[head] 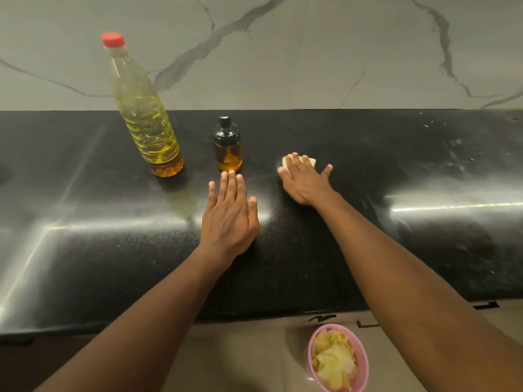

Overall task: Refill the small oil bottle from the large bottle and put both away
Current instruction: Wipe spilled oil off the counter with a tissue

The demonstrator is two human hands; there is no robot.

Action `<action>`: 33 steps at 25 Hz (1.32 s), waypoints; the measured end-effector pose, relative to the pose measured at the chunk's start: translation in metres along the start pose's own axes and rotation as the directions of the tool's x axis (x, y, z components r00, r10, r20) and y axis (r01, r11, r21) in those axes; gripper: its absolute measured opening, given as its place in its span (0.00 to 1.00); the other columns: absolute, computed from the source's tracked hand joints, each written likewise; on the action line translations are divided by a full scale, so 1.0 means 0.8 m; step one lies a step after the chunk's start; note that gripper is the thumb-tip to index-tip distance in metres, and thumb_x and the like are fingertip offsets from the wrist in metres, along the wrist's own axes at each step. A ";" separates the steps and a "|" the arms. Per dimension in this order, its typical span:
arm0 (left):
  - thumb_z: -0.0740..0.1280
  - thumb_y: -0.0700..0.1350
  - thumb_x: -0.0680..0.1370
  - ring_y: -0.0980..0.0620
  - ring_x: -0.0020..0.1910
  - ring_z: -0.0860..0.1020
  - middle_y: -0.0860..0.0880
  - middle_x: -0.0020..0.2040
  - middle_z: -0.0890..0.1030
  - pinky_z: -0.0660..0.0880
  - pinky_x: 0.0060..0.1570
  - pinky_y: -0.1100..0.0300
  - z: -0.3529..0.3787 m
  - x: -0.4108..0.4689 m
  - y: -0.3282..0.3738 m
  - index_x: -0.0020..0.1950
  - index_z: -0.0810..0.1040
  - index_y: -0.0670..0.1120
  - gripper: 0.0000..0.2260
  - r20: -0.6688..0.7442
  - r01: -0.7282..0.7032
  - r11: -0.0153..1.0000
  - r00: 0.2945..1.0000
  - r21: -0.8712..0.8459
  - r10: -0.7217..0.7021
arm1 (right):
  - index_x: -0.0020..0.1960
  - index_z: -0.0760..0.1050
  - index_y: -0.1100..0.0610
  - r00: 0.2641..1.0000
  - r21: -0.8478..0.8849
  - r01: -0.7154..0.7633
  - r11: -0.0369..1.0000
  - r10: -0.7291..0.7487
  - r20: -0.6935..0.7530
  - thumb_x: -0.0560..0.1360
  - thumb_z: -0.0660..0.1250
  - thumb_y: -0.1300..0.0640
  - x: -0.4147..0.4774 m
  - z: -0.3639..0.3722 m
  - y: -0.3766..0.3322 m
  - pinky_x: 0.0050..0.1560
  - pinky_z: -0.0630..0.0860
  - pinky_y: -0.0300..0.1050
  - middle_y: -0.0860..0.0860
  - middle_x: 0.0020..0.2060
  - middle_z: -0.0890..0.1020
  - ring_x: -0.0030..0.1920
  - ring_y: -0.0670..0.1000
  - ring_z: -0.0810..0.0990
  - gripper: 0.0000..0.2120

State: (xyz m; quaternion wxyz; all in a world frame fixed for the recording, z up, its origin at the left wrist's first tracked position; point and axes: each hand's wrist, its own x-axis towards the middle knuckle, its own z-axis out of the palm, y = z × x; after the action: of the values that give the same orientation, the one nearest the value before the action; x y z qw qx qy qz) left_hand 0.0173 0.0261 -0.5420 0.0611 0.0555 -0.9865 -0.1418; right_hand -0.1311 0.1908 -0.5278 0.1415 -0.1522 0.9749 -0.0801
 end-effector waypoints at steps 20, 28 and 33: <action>0.45 0.53 0.86 0.47 0.83 0.36 0.42 0.85 0.41 0.35 0.81 0.46 -0.037 -0.130 -0.051 0.85 0.44 0.43 0.29 -0.026 0.260 0.964 0.966 0.053 -0.258 | 0.85 0.42 0.47 0.821 -0.070 0.570 0.819 -0.563 0.093 0.81 0.36 0.33 -0.145 0.087 -0.080 0.76 0.32 0.73 0.44 0.84 0.44 0.84 0.47 0.41 0.36; 0.40 0.58 0.83 0.47 0.84 0.39 0.42 0.85 0.43 0.34 0.80 0.45 -0.042 -0.188 -0.089 0.85 0.47 0.43 0.33 -0.085 0.369 0.926 0.928 0.083 -0.362 | 0.85 0.43 0.53 0.860 -0.077 0.510 0.857 -0.504 0.086 0.85 0.43 0.39 -0.135 0.084 -0.166 0.77 0.35 0.75 0.49 0.85 0.44 0.84 0.52 0.42 0.33; 0.39 0.57 0.83 0.48 0.84 0.39 0.42 0.85 0.44 0.35 0.81 0.44 -0.051 -0.224 -0.127 0.84 0.47 0.42 0.32 -0.122 0.433 0.899 0.898 0.070 -0.423 | 0.85 0.43 0.46 0.796 -0.053 0.605 0.795 -0.605 0.021 0.82 0.37 0.34 -0.268 0.142 -0.109 0.78 0.38 0.74 0.43 0.84 0.45 0.84 0.46 0.41 0.35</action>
State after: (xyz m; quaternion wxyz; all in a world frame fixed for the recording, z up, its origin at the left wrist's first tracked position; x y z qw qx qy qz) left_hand 0.2087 -0.0591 -0.5509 0.0771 0.2814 -0.9511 -0.1015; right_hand 0.1228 0.1647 -0.5638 0.1057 -0.4596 0.8769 -0.0928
